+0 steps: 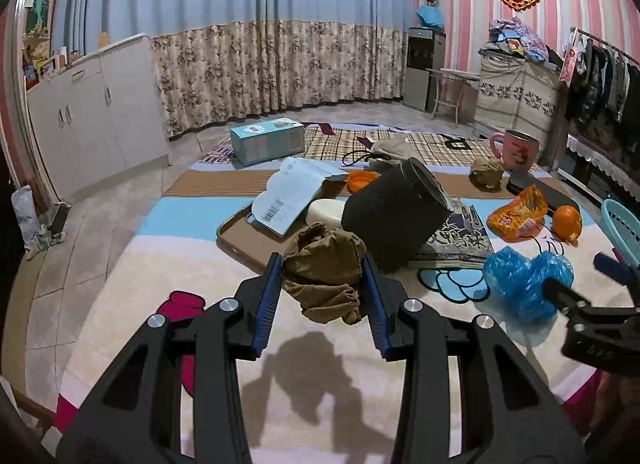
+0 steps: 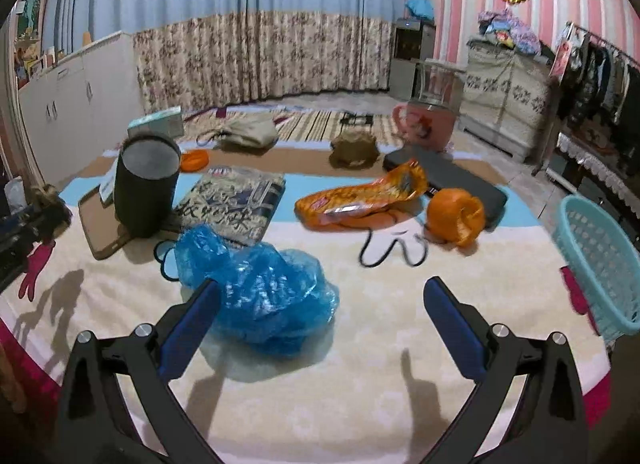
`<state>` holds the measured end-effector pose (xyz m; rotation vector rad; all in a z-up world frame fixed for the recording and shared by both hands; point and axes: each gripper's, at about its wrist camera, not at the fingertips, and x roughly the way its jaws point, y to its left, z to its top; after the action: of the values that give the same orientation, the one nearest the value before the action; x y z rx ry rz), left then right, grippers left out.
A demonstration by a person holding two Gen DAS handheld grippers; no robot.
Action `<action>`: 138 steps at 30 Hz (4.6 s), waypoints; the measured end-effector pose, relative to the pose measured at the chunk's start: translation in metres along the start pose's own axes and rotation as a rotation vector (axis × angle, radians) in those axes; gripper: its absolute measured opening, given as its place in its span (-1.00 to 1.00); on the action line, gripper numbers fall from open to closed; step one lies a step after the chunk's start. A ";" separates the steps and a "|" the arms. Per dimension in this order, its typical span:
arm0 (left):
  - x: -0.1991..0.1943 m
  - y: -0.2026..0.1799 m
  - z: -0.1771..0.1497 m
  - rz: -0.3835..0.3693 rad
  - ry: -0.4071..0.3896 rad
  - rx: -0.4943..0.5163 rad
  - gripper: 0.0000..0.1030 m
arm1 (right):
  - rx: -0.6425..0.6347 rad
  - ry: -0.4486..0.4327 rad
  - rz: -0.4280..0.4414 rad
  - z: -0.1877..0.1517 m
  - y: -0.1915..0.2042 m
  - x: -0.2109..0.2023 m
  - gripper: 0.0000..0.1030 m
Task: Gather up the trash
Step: 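Carry the brown cloth and blue bag in both tools over the blue basket, then open both tools to drop the cloth and bag into the basket, then grasp the black cup with the left tool while the right tool grasps the orange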
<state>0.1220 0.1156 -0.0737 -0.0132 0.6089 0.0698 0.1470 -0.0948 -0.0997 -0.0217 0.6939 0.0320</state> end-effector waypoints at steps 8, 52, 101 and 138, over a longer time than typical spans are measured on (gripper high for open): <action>0.004 0.000 -0.002 0.023 0.006 0.007 -0.26 | -0.020 0.040 0.092 -0.002 0.005 0.006 0.09; -0.115 -0.258 0.056 -0.317 -0.168 0.219 -0.26 | 0.225 -0.289 -0.190 0.029 -0.290 -0.172 -0.59; 0.001 -0.437 0.077 -0.455 -0.109 0.312 0.89 | 0.363 -0.137 -0.325 0.008 -0.398 -0.049 -0.58; -0.023 -0.307 0.080 -0.299 -0.133 0.212 0.90 | 0.330 -0.224 -0.322 0.031 -0.334 -0.062 0.91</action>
<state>0.1698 -0.1899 0.0027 0.1055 0.4733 -0.2815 0.1311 -0.4292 -0.0333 0.1844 0.4588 -0.3837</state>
